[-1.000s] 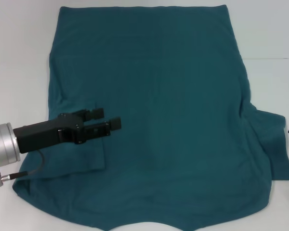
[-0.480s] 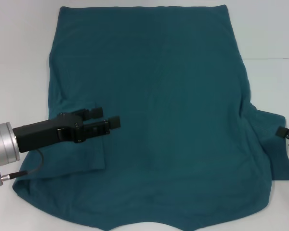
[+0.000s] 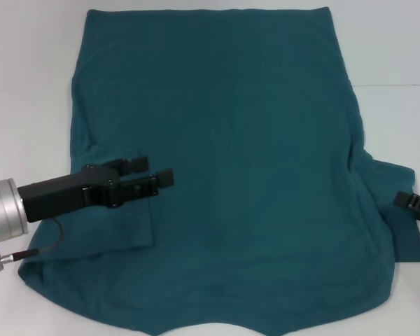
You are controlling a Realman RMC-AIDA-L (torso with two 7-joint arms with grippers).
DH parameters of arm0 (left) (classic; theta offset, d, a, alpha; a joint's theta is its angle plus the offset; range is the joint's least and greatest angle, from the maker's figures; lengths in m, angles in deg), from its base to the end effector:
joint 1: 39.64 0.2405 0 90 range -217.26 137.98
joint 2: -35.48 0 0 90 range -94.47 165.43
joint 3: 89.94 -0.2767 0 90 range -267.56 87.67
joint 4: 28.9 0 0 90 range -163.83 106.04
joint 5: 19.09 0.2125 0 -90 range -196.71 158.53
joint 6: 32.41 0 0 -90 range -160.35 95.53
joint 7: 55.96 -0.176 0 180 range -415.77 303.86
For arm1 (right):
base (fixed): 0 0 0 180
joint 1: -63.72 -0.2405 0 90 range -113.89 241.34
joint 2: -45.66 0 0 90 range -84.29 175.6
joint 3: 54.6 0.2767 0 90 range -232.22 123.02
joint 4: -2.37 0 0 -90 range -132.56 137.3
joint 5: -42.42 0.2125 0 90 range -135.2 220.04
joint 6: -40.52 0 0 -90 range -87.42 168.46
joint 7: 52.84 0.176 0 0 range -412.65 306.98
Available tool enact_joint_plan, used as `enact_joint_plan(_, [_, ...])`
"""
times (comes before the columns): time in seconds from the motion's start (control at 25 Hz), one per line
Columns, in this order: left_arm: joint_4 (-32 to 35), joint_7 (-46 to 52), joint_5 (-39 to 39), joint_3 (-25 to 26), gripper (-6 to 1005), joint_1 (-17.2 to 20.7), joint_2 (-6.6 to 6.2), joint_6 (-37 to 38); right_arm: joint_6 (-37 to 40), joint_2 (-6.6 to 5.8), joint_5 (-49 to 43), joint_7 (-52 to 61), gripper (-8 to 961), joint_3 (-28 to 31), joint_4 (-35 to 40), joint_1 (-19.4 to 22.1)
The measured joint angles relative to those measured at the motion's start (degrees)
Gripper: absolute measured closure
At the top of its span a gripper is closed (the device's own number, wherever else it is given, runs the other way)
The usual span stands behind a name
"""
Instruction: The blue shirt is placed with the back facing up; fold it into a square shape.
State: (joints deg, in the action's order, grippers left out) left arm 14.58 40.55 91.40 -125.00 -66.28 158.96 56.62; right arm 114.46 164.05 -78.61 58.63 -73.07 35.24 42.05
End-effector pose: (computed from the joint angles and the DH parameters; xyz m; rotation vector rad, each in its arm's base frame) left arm -0.2624 0.3491 -0.0300 -2.4969 -1.0446 -0.9308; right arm 0.3939 0.3278 -0.0011 -1.8338 1.6812 0.7972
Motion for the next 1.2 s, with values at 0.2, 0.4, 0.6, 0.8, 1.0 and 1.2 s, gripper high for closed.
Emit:
enact_joint_plan(0.2, [0.0, 0.0, 0.0, 0.1, 136, 0.1, 0.00, 0.0, -0.1, -0.08, -0.1, -0.3, 59, 0.0, -0.3, 0.1])
enact_joint_plan(0.4, [0.2, 0.0, -0.3, 0.2, 136, 0.2, 0.00, 0.0, 0.2, -0.08, -0.1, -0.5, 58, -0.2, -0.3, 0.1])
enact_joint_plan(0.6, [0.4, 0.0, -0.4, 0.8, 136, 0.2, 0.00, 0.1, 2.0, -0.21, -0.1, -0.5, 58, -0.4, -0.3, -0.7])
enact_joint_plan(0.8, [0.5, 0.0, -0.5, 1.2, 137, -0.1, -0.14, 0.2, 2.5, -0.28, 0.0, -0.4, 58, -0.5, -0.3, -1.3])
enact_joint_plan(1.0, [0.4, 0.0, -0.5, 1.2, 137, -0.1, -0.17, 0.0, 1.3, -0.40, 0.0, -0.7, 58, -0.3, -0.2, -1.0])
enact_joint_plan(1.2, [0.4, 0.0, -0.5, 1.2, 137, -0.1, -0.17, -0.2, 1.1, -0.69, 0.2, -0.7, 58, -0.1, 0.2, -1.0])
